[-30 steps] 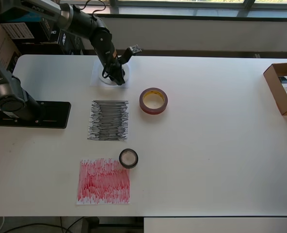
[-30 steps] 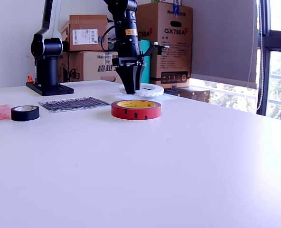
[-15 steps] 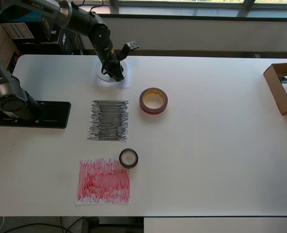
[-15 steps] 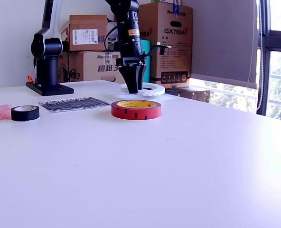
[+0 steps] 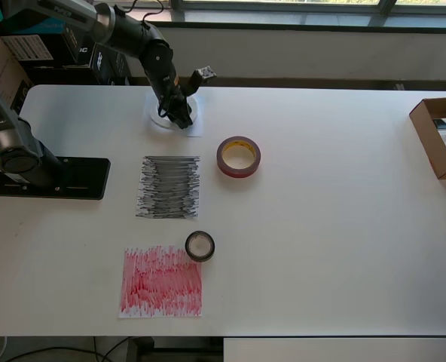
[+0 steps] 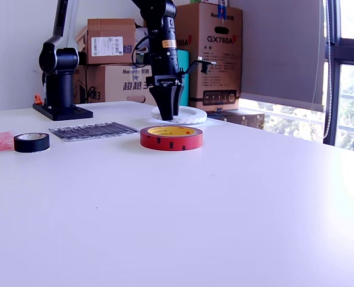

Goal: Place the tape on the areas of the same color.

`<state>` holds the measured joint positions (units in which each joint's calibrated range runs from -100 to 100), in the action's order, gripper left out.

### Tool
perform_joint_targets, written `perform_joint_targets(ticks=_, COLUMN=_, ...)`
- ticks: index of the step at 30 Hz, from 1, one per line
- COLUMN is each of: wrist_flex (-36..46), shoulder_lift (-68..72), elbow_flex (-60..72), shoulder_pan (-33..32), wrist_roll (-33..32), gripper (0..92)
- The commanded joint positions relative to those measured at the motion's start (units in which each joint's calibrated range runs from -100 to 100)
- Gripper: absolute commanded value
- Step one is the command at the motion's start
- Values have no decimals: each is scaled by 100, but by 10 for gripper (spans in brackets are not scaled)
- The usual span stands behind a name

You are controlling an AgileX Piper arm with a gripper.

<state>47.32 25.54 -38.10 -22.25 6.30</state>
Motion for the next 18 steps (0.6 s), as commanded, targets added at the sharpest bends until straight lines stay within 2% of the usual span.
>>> perform_joint_targets(ticks=1, wrist_flex=-27, shoulder_lift=-9, elbow_flex=-56, shoulder_pan=29, wrist_roll=-17, gripper=1)
perform_joint_targets(ticks=6, wrist_flex=-27, shoulder_lift=-9, elbow_flex=-56, shoulder_pan=53, wrist_roll=-17, gripper=44)
perform_joint_targets(ticks=18, wrist_flex=-69, shoulder_lift=-37, elbow_flex=-47, shoulder_pan=85, wrist_roll=-181, gripper=514)
